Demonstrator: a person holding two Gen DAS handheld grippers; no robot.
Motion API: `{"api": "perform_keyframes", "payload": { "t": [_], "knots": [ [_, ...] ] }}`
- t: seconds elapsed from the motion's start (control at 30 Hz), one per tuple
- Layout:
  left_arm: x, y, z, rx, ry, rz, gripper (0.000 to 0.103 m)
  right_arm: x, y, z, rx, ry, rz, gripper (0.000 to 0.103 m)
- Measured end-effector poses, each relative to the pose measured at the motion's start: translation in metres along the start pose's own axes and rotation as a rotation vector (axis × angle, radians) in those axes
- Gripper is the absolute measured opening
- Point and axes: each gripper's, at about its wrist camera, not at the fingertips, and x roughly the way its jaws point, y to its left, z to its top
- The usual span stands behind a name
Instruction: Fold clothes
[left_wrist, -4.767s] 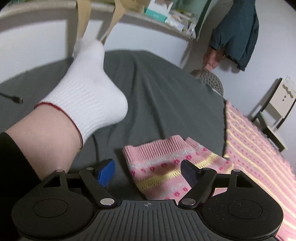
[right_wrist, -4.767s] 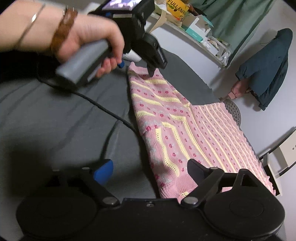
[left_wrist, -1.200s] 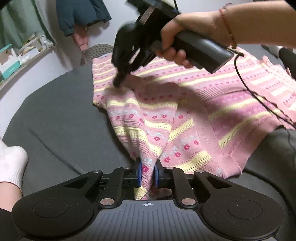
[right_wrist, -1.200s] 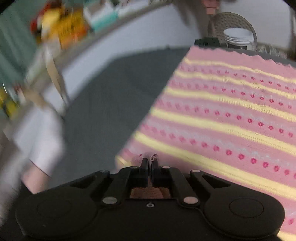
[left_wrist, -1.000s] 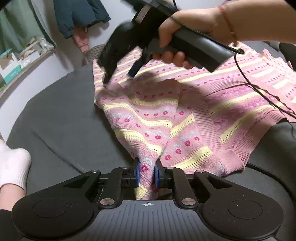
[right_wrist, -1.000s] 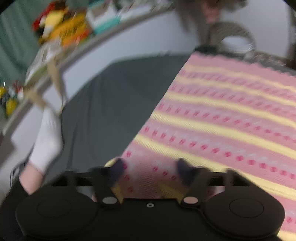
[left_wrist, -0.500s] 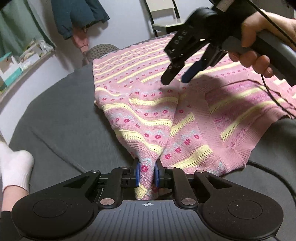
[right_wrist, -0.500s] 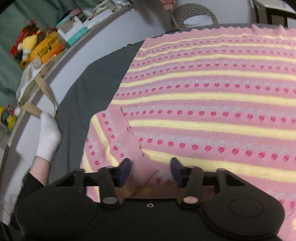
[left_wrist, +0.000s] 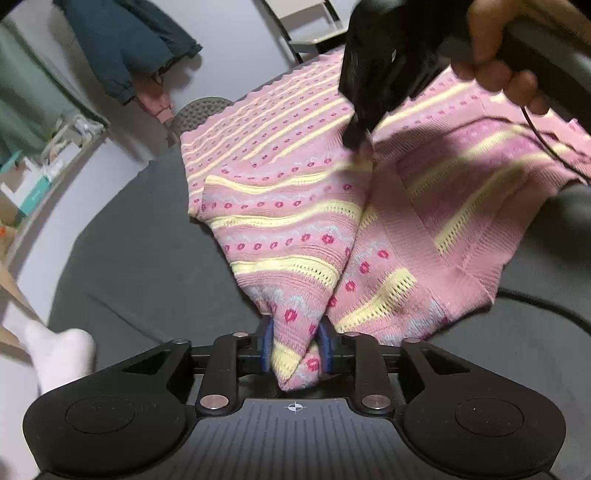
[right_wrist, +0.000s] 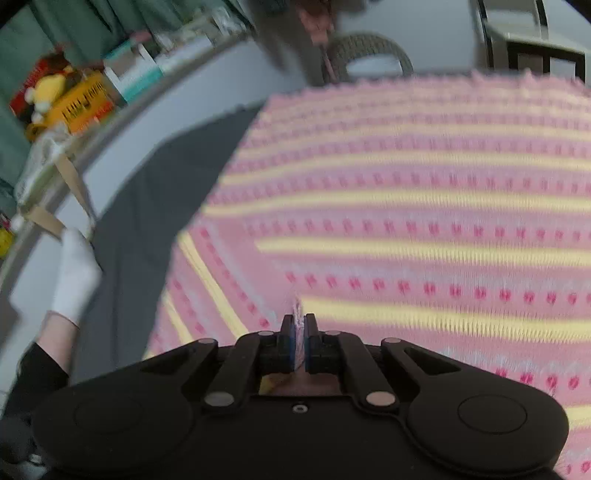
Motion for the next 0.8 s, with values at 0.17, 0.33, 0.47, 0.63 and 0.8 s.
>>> {"api": "perform_keyframes", "payload": {
  "t": [0.17,0.33,0.47,0.63,0.8],
  "knots": [
    [-0.037,-0.012,0.003,0.038,-0.13,-0.035,0.079,-0.005,0.008,0.002,-0.042,-0.051,-0.012,0.005],
    [-0.039,-0.032,0.003,0.07,-0.134,-0.114,0.086,-0.012,0.017,0.005,-0.083,-0.088,-0.021,0.005],
    [-0.027,-0.037,0.0,0.08,-0.131,-0.052,0.086,-0.003,0.011,0.003,-0.084,-0.03,-0.022,0.005],
    [-0.022,-0.019,0.006,-0.033,-0.188,-0.024,0.09,-0.005,0.014,-0.001,-0.104,-0.047,-0.013,0.005],
    [0.003,0.004,-0.005,-0.251,-0.026,-0.171,0.099,-0.003,0.014,0.002,-0.115,-0.038,-0.067,0.005]
  ]
}}
